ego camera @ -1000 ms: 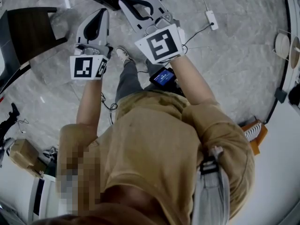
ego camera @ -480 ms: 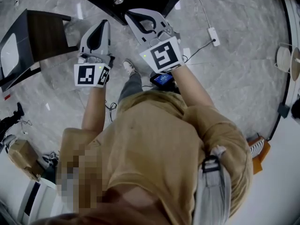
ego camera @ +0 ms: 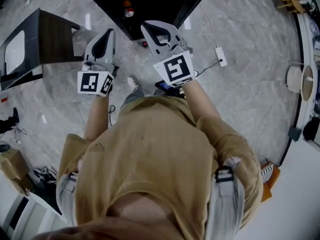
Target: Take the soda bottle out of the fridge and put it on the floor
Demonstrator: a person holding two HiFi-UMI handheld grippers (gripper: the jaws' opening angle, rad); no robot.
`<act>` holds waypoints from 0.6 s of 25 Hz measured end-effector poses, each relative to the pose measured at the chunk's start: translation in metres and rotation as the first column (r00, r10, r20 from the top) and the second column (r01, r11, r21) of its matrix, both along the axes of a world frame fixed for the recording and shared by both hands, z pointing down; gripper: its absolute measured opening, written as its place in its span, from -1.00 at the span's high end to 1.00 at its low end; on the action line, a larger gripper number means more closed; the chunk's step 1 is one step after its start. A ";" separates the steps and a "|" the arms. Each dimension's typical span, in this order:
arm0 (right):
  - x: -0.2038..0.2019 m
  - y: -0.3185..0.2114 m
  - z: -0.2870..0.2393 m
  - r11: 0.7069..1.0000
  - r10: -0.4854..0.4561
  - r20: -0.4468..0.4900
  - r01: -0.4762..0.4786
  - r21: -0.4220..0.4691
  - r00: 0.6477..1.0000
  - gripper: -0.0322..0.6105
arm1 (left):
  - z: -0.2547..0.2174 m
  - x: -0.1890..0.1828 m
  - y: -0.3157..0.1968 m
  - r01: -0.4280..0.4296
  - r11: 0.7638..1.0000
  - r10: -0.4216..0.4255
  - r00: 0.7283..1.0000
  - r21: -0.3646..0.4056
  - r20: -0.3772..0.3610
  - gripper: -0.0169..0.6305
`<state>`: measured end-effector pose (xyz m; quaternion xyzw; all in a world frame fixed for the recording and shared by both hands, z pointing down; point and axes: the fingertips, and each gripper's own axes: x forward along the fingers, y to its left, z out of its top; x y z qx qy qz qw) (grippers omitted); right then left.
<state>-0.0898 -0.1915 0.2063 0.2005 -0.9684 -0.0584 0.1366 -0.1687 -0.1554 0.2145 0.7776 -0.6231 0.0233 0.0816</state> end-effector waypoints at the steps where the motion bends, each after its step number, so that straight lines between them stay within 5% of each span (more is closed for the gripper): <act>1: 0.003 -0.001 -0.003 1.000 -0.001 -0.001 0.001 0.003 1.000 0.90 | -0.003 0.001 -0.001 0.004 1.000 -0.004 1.000 0.004 -0.001 0.94; 15: 0.019 -0.026 -0.041 0.997 -0.031 0.042 0.028 0.067 0.999 0.90 | -0.054 0.010 -0.013 0.063 0.994 -0.064 0.998 0.090 0.006 0.94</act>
